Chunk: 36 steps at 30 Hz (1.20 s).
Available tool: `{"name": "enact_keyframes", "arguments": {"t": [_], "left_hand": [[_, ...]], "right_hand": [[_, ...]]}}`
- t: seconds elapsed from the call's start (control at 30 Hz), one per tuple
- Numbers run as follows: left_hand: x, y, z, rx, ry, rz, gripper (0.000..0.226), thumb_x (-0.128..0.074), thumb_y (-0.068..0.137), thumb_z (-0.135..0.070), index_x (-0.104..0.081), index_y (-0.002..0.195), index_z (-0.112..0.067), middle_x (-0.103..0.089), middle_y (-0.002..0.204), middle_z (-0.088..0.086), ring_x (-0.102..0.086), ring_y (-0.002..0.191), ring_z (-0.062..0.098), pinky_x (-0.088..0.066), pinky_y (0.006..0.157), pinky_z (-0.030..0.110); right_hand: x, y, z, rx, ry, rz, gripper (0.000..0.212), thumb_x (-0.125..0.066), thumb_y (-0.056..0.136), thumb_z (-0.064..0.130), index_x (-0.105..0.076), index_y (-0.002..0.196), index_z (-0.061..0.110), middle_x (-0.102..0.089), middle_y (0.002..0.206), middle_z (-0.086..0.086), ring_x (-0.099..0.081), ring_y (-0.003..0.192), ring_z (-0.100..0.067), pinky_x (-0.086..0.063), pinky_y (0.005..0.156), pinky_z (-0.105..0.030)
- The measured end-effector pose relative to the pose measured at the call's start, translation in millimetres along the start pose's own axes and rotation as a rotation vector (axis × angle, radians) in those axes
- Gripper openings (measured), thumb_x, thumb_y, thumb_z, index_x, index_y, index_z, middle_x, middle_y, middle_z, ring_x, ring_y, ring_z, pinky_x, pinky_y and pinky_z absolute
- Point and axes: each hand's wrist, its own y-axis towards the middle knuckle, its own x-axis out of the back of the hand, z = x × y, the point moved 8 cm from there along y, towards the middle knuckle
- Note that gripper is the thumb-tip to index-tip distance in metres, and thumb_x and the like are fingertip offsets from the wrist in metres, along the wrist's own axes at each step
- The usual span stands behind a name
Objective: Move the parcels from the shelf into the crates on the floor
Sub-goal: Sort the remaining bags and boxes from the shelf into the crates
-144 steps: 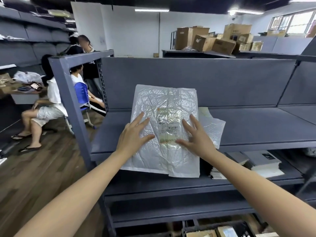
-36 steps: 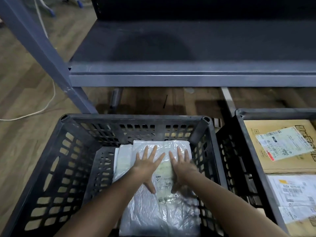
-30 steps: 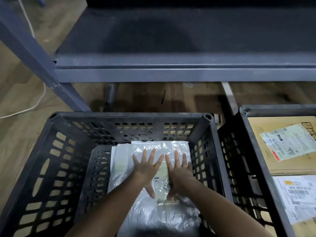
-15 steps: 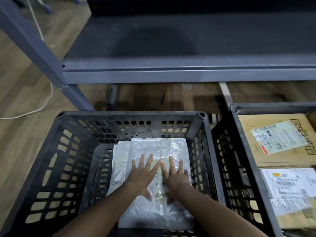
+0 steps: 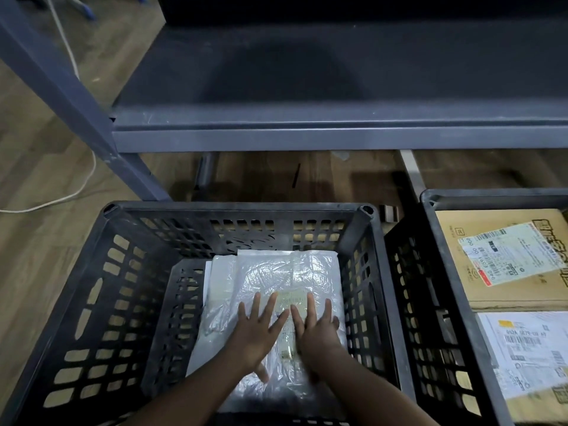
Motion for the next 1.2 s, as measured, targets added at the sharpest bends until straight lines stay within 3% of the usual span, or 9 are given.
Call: {"name": "enact_keyframes", "arguments": {"t": [0.07, 0.17, 0.23, 0.3, 0.37, 0.47, 0.6, 0.77, 1.2], "left_hand": [[1.8, 0.7, 2.1, -0.006, -0.001, 0.011, 0.129, -0.077, 0.067, -0.050, 0.020, 0.147, -0.019, 0.044, 0.135, 0.012, 0.032, 0.133, 0.043, 0.003, 0.111, 0.063], [15.9, -7.3, 7.7, -0.010, -0.088, 0.031, 0.117, -0.073, 0.074, -0.047, 0.013, 0.149, -0.025, 0.038, 0.145, 0.007, 0.028, 0.137, 0.034, 0.001, 0.114, 0.055], [39.2, -20.0, 13.0, 0.012, -0.200, 0.013, 0.100, -0.070, 0.081, -0.037, 0.000, 0.152, -0.024, 0.019, 0.157, 0.004, 0.010, 0.146, 0.029, -0.011, 0.118, 0.045], [70.9, -39.1, 18.5, 0.042, -0.275, -0.055, 0.082, -0.064, 0.088, -0.027, -0.013, 0.151, -0.019, -0.004, 0.160, 0.005, -0.013, 0.146, 0.025, -0.025, 0.115, 0.038], [103.1, -65.2, 24.3, 0.076, -0.317, -0.145, 0.065, -0.057, 0.092, -0.023, -0.025, 0.148, -0.018, -0.029, 0.154, 0.006, -0.034, 0.138, 0.023, -0.037, 0.108, 0.038], [145.6, -115.1, 34.5, 0.131, -0.388, -0.223, 0.049, -0.050, 0.096, -0.024, -0.037, 0.142, -0.017, -0.047, 0.140, 0.005, -0.048, 0.125, 0.021, -0.045, 0.097, 0.036], [213.2, -191.4, 44.0, 0.170, -0.402, -0.328, 0.043, -0.048, 0.097, -0.027, -0.043, 0.138, -0.017, -0.053, 0.134, 0.002, -0.053, 0.119, 0.018, -0.046, 0.093, 0.031], [317.3, -289.2, 50.3, 0.241, -0.350, -0.380, 0.038, -0.042, 0.097, -0.034, -0.046, 0.132, -0.019, -0.053, 0.130, 0.003, -0.054, 0.118, 0.023, -0.048, 0.091, 0.038], [607.1, -573.6, 11.1, 0.220, -0.340, -0.822, 0.037, -0.041, 0.097, -0.037, -0.053, 0.128, -0.021, -0.058, 0.127, -0.002, -0.056, 0.113, 0.017, -0.048, 0.090, 0.032]], "right_hand": [[-8.4, 8.1, -1.5, 0.002, 0.023, 0.029, 0.082, -0.041, 0.098, 0.040, 0.012, 0.146, 0.000, 0.025, 0.152, -0.019, 0.031, 0.124, -0.057, -0.007, 0.100, -0.077], [5.2, -4.0, -15.7, 0.019, 0.227, 0.086, 0.117, -0.065, 0.076, 0.056, 0.015, 0.147, 0.009, 0.024, 0.151, -0.022, 0.017, 0.133, -0.058, -0.024, 0.106, -0.068], [34.0, -23.1, -35.7, -0.003, 0.477, 0.043, 0.105, -0.062, 0.081, 0.054, 0.008, 0.150, 0.016, 0.004, 0.157, -0.017, -0.011, 0.141, -0.048, -0.038, 0.104, -0.053], [69.7, -46.1, -57.8, -0.044, 0.629, -0.081, 0.079, -0.053, 0.092, 0.043, -0.008, 0.150, 0.015, -0.028, 0.151, -0.013, -0.039, 0.131, -0.033, -0.046, 0.098, -0.043], [101.7, -71.6, -73.8, -0.073, 0.693, -0.195, 0.056, -0.047, 0.096, 0.028, -0.024, 0.145, 0.014, -0.045, 0.139, -0.011, -0.050, 0.121, -0.030, -0.049, 0.092, -0.040], [141.3, -117.7, -87.9, -0.092, 0.723, -0.274, 0.045, -0.044, 0.096, 0.027, -0.037, 0.138, 0.014, -0.049, 0.135, -0.009, -0.049, 0.120, -0.029, -0.049, 0.089, -0.038], [200.9, -188.3, -104.7, -0.110, 0.714, -0.341, 0.044, -0.043, 0.097, 0.032, -0.040, 0.137, 0.014, -0.049, 0.136, -0.007, -0.047, 0.123, -0.027, -0.047, 0.092, -0.036], [298.7, -291.3, -127.4, -0.125, 0.678, -0.448, 0.037, -0.043, 0.096, 0.036, -0.048, 0.124, 0.012, -0.053, 0.125, -0.010, -0.050, 0.118, -0.029, -0.046, 0.089, -0.035], [544.9, -614.3, -203.2, -0.198, 0.594, -0.829, 0.047, -0.041, 0.097, 0.038, -0.040, 0.138, 0.015, -0.053, 0.133, -0.007, -0.050, 0.121, -0.025, -0.046, 0.093, -0.035]]}}
